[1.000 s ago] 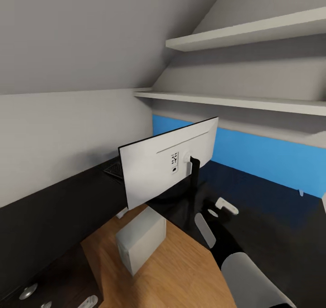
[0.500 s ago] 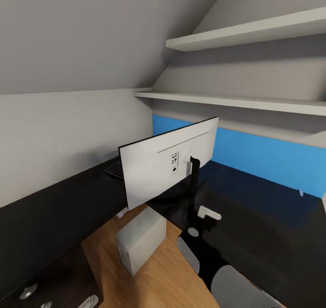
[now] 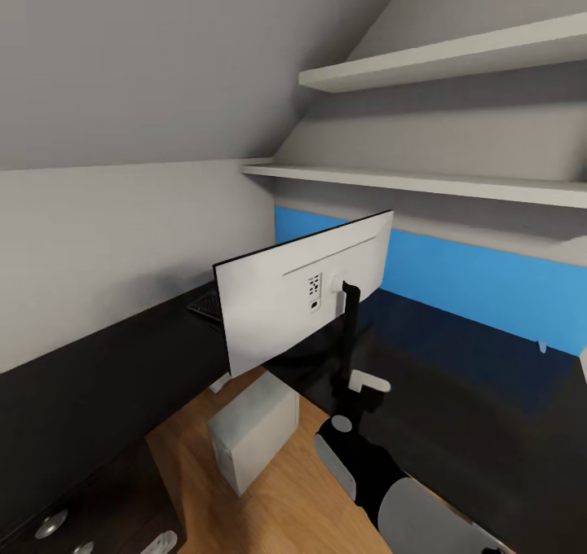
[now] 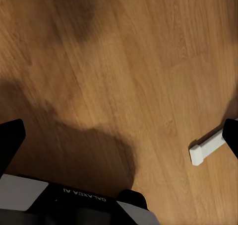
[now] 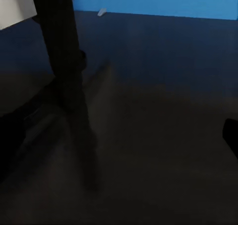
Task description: In the bedroom, organize the workspace by keeping the computer under the desk, ensuring the monitor is on the desk, placing the keyboard on the desk next to the monitor, placing the mouse on the desk next to the keyboard, moving the folder from the swivel chair onto the desk next to the mouse, stacking the notebook on top of the folder with the pen on top of the notebook, and positioning the swivel chair next to the desk.
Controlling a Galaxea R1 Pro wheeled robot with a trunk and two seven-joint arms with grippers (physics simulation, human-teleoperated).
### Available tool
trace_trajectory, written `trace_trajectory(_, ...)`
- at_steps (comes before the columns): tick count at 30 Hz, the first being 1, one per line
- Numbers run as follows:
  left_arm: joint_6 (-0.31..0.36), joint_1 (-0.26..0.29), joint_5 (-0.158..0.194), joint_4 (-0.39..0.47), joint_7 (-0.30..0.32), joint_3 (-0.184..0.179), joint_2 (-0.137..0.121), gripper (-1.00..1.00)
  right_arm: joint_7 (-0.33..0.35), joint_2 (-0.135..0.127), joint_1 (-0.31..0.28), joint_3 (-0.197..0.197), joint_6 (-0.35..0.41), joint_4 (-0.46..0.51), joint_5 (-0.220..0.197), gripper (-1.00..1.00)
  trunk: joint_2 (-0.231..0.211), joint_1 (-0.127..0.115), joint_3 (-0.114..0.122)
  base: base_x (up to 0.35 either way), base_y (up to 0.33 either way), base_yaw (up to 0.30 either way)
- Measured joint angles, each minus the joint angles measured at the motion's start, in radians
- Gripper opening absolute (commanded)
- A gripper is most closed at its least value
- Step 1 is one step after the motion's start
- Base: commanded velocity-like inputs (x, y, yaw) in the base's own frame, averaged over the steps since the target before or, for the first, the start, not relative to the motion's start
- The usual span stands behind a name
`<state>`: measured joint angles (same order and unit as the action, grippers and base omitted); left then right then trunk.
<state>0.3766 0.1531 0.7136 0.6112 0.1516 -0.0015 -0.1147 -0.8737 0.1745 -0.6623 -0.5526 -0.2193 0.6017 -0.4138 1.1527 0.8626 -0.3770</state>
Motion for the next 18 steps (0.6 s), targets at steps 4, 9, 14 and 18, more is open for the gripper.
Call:
trace_trajectory(4,0.000,0.000,0.000,0.000,0.000,0.000,0.000,1.00,0.000,0.000,-0.001,-0.004,0.000,-0.001,0.006,1.00,0.000,0.000,0.000,0.007,0.002,0.000)
trace_trajectory(9,0.000,0.000,0.000,0.000,0.004,0.000,0.000,1.00,-0.002,0.000,-0.003,-0.007,0.002,-0.002,0.010,1.00,0.000,0.000,0.000,0.099,0.067,0.000)
trace_trajectory(14,0.000,0.000,0.000,0.000,0.007,0.000,0.000,1.00,-0.005,0.000,-0.004,-0.008,0.003,-0.002,0.012,1.00,0.000,0.000,0.000,0.190,0.145,0.000)
trace_trajectory(18,0.000,0.000,0.000,0.000,0.008,-0.001,0.000,1.00,-0.007,0.000,-0.010,-0.007,0.006,-0.002,0.009,1.00,0.000,0.000,0.000,0.228,0.173,0.000)
